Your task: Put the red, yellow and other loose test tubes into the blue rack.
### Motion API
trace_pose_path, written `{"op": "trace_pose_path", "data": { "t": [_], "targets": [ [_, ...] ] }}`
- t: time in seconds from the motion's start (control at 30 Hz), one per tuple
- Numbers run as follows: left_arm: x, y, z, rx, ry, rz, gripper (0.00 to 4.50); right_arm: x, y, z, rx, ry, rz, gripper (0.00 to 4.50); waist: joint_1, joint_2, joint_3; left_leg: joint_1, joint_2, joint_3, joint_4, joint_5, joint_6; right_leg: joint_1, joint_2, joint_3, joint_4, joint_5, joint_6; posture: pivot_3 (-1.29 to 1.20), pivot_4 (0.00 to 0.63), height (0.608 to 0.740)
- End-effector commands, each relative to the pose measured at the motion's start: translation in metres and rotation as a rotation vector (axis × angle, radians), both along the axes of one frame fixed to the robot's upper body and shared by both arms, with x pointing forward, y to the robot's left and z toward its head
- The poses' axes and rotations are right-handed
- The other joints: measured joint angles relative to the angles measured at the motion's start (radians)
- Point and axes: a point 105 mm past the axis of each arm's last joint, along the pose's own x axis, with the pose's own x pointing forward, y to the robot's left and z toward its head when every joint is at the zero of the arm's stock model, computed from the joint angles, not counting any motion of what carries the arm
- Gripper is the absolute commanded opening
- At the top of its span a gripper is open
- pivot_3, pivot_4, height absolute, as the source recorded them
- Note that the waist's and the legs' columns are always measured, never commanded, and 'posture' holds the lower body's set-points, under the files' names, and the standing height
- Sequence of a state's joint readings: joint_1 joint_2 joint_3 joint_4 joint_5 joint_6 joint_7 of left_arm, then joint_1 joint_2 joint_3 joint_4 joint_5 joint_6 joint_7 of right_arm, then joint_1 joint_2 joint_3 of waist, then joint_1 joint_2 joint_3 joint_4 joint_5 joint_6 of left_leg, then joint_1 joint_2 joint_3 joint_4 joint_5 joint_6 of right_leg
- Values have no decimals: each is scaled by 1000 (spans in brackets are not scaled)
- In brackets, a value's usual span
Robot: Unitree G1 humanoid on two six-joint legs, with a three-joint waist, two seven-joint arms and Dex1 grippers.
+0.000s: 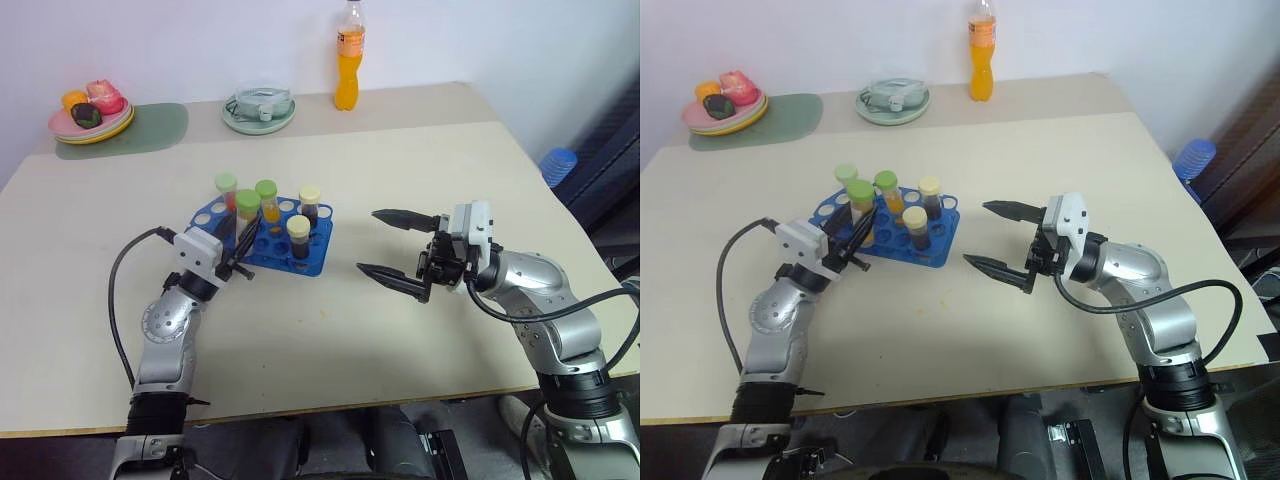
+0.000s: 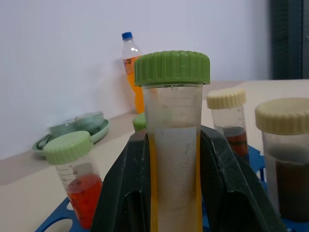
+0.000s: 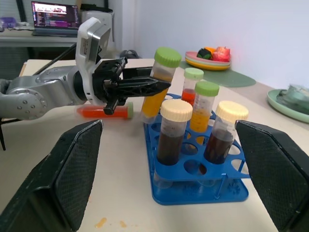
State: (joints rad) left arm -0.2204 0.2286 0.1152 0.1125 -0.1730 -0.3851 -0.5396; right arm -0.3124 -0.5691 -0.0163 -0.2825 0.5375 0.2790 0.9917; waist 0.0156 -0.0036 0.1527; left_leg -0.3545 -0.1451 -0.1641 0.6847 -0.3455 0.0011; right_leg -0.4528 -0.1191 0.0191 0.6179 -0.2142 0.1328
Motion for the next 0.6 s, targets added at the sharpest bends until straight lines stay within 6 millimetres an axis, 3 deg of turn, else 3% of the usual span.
{"op": "trace_pose_path", "data": {
  "t": [0.03, 0.6],
  "targets": [
    [3, -6, -4, 9, -1, -10, 743, -7, 0, 15, 13, -61, 10, 4500, 0, 0, 0, 0, 0, 0, 0, 0, 0, 0, 0, 0, 0, 0, 0, 0, 150, 740],
    [7, -23, -13, -26, 24, -148, 743, -8, -1, 17, 14, -67, -5, 4500, -1, 0, 0, 0, 0, 0, 0, 0, 0, 0, 0, 0, 0, 0, 0, 0, 150, 740]
  ]
}}
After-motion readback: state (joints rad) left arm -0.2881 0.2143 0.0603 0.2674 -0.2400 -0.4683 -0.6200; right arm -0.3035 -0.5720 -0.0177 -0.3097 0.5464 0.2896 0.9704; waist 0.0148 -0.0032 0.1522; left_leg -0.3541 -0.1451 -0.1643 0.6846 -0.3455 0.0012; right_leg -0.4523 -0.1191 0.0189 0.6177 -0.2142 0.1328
